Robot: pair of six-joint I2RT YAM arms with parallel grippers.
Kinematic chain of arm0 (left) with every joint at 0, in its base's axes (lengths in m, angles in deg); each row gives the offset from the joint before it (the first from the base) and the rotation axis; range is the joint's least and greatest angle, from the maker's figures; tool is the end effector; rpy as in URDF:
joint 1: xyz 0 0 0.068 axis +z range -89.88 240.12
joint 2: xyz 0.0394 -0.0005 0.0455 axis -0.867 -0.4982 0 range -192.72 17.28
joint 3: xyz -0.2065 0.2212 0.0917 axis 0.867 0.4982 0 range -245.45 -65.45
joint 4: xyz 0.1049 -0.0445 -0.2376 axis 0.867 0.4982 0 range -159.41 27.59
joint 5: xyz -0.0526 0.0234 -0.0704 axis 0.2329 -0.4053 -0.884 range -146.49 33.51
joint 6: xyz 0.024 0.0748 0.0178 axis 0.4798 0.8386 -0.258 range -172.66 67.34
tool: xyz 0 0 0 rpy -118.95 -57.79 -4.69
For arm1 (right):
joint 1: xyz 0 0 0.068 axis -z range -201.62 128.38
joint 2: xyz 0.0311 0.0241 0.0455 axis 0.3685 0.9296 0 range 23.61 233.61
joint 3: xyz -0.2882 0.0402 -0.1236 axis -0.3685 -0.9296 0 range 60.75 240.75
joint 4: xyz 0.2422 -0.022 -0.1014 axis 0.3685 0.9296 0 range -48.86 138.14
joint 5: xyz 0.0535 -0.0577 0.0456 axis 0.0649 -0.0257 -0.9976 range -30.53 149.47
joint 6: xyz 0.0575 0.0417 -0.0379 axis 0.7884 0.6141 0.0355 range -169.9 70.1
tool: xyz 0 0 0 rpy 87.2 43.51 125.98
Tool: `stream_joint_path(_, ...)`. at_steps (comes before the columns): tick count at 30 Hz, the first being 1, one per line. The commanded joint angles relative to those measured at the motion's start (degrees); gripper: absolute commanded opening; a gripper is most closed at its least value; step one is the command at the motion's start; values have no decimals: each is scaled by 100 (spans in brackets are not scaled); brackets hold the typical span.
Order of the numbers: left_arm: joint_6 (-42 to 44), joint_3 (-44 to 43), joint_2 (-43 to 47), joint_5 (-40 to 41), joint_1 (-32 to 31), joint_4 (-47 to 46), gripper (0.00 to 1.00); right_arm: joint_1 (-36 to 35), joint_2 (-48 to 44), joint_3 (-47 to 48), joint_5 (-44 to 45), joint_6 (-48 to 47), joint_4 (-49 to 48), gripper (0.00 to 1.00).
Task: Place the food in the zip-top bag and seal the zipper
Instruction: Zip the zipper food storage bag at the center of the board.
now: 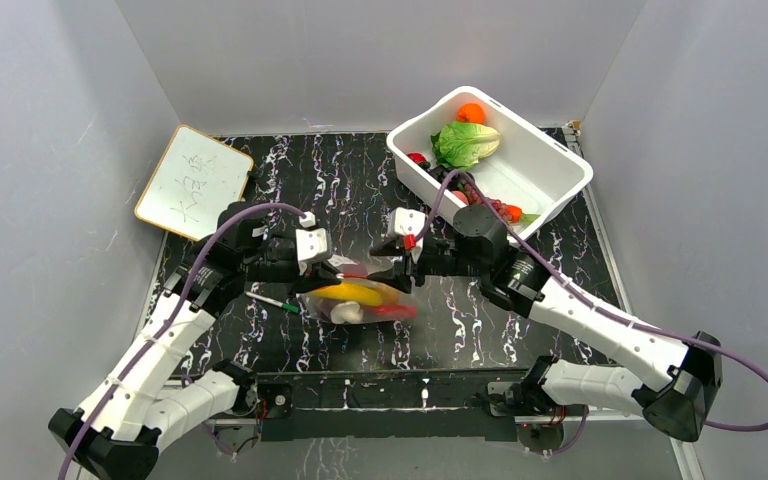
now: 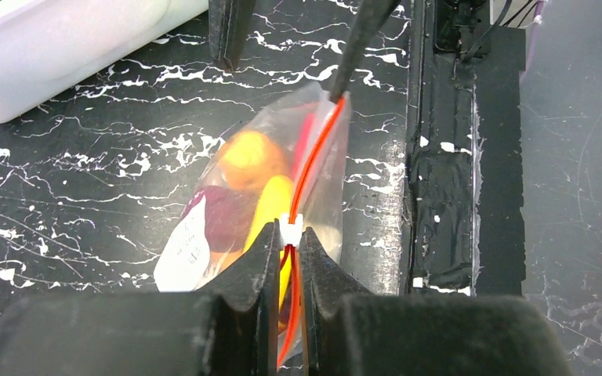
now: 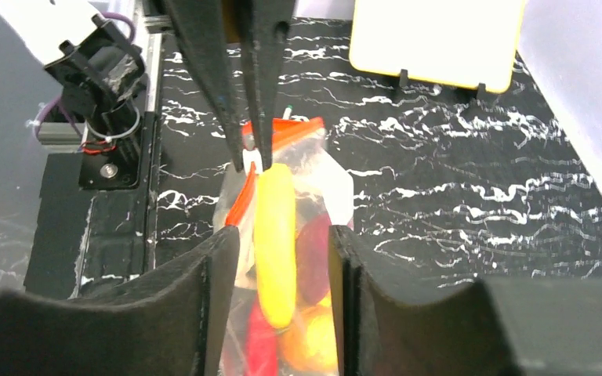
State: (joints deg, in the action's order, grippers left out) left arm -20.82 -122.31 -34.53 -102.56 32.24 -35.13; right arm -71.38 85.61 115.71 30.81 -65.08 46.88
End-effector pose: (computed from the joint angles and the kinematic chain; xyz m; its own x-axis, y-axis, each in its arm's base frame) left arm 0.1330 -0.1272 0.3780 0.0976 0.3624 -0.9269 0.9752 0.1509 0.1617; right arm 0.1423 0.2196 0.3854 0.1165 -0.2178 -0.9690 -0.9755 0.1584 -0.1529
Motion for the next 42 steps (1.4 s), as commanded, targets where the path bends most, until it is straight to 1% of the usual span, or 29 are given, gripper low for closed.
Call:
stream_joint_path(1,-72,-18,13,-405,22,-217,0,-5,-289,201,-589,-365,68,47)
stream_joint_path(3,-88,-22,-19,-464,19,-285,0,-7,-286,249,-607,-462,206,49)
stream_joint_path(7,-105,-18,-94,-541,20,-381,0,-3,-86,441,-852,-388,265,50)
stream_joint_path(11,-159,-36,-125,-585,19,-440,0,-30,77,402,-1015,-151,-5,50)
stream_joint_path(13,-173,-44,-114,-599,19,-440,0,-41,108,327,-938,-17,-240,48)
stream_joint_path(15,-196,-27,-101,-603,19,-477,0,-50,153,256,-892,109,-482,44)
stream_joint_path(20,-281,12,-96,-661,19,-562,0,-52,308,204,-908,281,-791,30)
stream_joint_path(24,-350,97,-26,-667,19,-657,0,-66,461,166,-1022,491,-1020,22)
stream_joint_path(25,-367,111,-27,-667,19,-674,0,-69,463,150,-1008,512,-1036,18)
stream_joint_path(27,-371,107,-28,-668,15,-665,0,-75,454,117,-934,539,-1073,2)
stream_joint_path(28,-364,105,-30,-667,19,-654,0,-67,439,109,-844,546,-1074,0)
stream_joint_path(35,-344,79,-21,-641,19,-617,0,-78,374,198,-444,387,-567,0)
stream_joint_path(37,-368,96,-33,-694,20,-669,0,-73,304,79,-440,459,-504,21)
stream_joint_path(39,-370,108,-56,-726,21,-656,0,-71,277,-10,-397,492,-529,24)
stream_joint_path(40,-404,153,-26,-728,21,-705,0,-71,289,-13,-393,548,-545,28)
stream_joint_path(41,-462,239,3,-729,19,-820,0,-64,337,-2,-545,591,-632,23)
stream_joint_path(42,-469,244,-4,-744,19,-820,0,-73,364,12,-620,607,-702,7)
